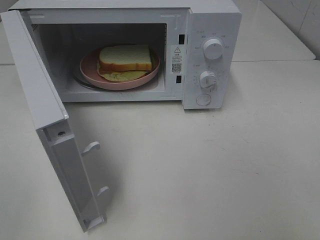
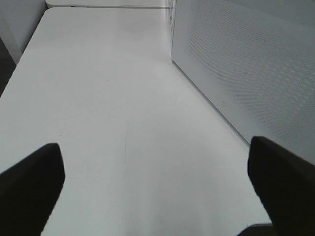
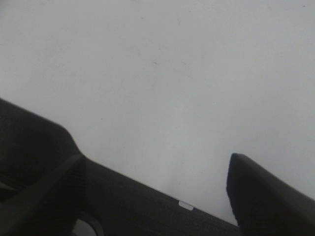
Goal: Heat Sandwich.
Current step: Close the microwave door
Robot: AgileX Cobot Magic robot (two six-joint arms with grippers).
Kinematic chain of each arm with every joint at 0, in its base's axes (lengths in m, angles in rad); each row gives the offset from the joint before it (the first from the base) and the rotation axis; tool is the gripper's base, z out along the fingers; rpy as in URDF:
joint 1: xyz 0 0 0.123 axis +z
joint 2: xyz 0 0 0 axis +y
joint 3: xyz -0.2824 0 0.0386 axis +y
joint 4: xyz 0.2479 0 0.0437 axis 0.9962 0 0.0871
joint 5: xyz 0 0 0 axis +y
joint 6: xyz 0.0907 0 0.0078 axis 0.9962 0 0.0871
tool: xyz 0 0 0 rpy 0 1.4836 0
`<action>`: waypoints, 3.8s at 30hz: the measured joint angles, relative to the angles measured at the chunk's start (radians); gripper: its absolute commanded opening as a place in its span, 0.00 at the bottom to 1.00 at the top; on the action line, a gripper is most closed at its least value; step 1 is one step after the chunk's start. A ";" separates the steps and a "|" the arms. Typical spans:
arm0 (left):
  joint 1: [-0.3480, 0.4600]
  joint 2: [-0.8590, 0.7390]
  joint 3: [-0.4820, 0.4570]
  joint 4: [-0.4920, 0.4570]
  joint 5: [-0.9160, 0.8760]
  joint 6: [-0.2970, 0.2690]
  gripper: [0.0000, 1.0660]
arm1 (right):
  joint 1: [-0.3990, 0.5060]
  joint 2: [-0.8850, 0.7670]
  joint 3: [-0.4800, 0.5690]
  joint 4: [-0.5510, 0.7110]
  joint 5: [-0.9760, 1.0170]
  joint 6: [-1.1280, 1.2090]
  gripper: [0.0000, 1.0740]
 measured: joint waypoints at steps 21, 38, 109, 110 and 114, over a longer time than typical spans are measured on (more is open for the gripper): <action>0.000 0.000 0.000 0.000 0.000 0.000 0.90 | -0.358 -0.319 0.050 0.095 -0.129 -0.010 0.71; 0.000 0.000 0.000 0.000 0.000 0.000 0.90 | -0.359 -0.319 0.052 0.099 -0.138 -0.010 0.71; 0.000 0.596 0.166 -0.013 -0.769 0.000 0.00 | -0.359 -0.319 0.052 0.099 -0.139 -0.010 0.68; 0.000 0.610 0.189 -0.013 -0.825 0.000 0.00 | -0.359 -0.319 0.052 0.099 -0.139 -0.010 0.68; 0.000 0.671 0.265 -0.013 -1.040 0.000 0.00 | -0.359 -0.319 0.052 0.099 -0.139 -0.010 0.68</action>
